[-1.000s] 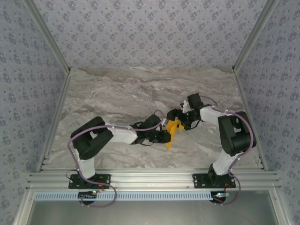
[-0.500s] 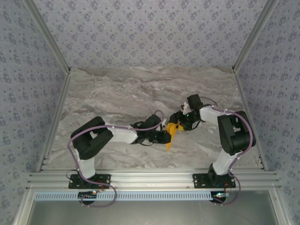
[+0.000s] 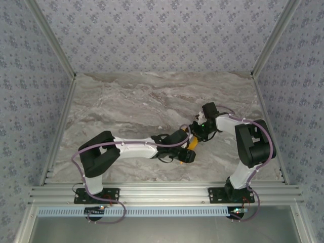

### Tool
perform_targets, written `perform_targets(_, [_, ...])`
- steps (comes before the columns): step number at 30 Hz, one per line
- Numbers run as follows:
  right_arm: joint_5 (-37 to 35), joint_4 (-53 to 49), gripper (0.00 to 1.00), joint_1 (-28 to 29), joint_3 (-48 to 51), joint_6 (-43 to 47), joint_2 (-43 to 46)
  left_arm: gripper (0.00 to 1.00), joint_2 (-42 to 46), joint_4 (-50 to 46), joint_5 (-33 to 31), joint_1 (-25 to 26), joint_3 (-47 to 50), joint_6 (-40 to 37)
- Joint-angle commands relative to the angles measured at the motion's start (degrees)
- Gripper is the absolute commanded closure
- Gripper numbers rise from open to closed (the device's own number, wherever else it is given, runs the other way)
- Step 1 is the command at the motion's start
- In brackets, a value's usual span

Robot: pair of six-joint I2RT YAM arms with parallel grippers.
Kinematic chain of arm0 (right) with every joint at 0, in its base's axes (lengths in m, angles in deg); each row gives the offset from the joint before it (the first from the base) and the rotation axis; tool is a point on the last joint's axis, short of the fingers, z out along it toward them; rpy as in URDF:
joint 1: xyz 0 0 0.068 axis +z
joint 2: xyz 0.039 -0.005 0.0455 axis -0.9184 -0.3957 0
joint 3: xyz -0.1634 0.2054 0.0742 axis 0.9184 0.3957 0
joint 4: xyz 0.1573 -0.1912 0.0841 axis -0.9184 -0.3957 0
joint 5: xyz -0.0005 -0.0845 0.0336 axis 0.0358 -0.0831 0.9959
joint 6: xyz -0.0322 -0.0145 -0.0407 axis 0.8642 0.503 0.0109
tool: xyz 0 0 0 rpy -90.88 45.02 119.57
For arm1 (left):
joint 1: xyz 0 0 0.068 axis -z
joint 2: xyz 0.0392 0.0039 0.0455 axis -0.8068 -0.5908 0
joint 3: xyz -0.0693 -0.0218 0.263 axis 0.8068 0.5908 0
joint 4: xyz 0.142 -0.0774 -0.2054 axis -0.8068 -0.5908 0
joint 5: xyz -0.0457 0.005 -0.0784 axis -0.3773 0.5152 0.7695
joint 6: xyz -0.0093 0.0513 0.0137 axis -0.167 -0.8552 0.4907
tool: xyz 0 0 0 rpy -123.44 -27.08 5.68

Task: Fold a paper plane with a square sheet of paper (fold left side to right side)
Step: Fold the wing for the fifth time at the center of the table.

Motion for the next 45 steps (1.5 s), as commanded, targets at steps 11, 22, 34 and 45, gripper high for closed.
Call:
perform_targets(11, [0.54,-1.77,0.64,0.08,-0.77,0.09,-0.23,0.4,-5.49,-18.68,-17.65,4.4,-11.71,-5.94])
perform_targets(22, [0.72,-1.7,0.65,0.2,-0.98,0.22,-0.99,0.46,-8.36,-20.12,-18.92,4.51,-13.86,-5.87])
perform_targets(34, [0.65,-2.0,0.64,0.52,-1.16,0.4,-1.49,0.46,-8.58,-23.82,-24.12,5.97,-16.76,-7.07])
perform_targets(45, [0.74,-1.89,0.65,0.83,-1.34,0.31,-1.53,0.49,-11.14,-24.64,-23.58,6.39,-18.79,-7.43])
